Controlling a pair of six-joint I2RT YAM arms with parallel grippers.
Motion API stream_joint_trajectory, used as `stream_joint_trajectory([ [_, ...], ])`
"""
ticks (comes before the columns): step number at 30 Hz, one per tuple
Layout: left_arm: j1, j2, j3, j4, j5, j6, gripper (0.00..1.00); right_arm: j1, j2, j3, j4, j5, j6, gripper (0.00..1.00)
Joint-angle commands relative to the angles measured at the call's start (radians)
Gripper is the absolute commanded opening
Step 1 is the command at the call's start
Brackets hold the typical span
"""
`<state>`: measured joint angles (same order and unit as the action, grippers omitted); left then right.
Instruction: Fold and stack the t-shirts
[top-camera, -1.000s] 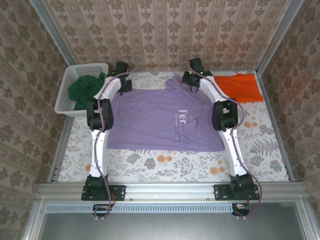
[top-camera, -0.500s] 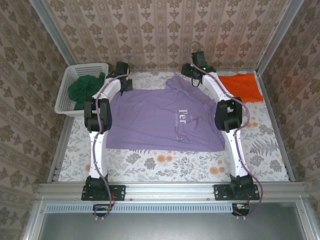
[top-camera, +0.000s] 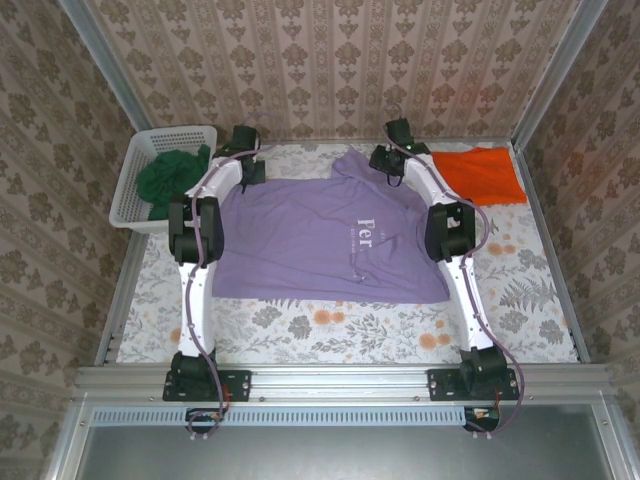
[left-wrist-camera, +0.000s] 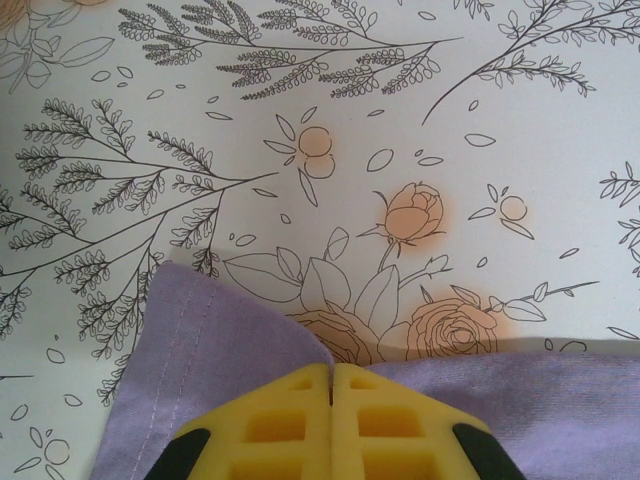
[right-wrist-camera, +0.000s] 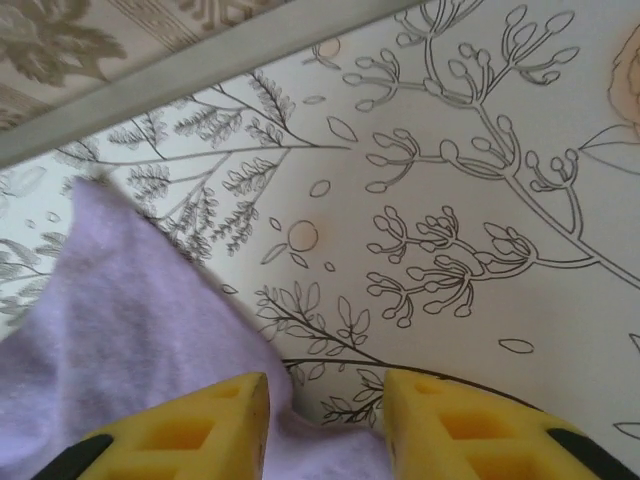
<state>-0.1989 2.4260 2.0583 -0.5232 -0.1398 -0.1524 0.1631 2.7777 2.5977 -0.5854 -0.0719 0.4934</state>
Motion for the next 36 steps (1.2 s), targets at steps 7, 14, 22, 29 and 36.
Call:
stream_joint_trajectory([
  [7,-0.003,-0.062,-0.003,0.005,-0.004,0.027,0.0,-0.002,0.029,0.051,-0.028,-0.063,0.01,0.25],
  [14,-0.003,-0.061,-0.002,0.003,-0.006,0.028,0.0,-0.002,0.029,0.052,-0.042,-0.046,0.013,0.34],
  [22,-0.004,-0.061,-0.001,0.006,0.002,0.021,0.0,0.0,0.033,0.052,-0.068,-0.052,0.028,0.33],
  [29,-0.003,-0.061,0.001,0.007,0.008,0.019,0.0,-0.002,0.05,0.077,-0.076,-0.077,0.035,0.26],
  [36,-0.004,-0.07,-0.004,0.008,0.004,0.023,0.0,-0.005,0.062,0.095,-0.086,-0.086,0.04,0.16],
])
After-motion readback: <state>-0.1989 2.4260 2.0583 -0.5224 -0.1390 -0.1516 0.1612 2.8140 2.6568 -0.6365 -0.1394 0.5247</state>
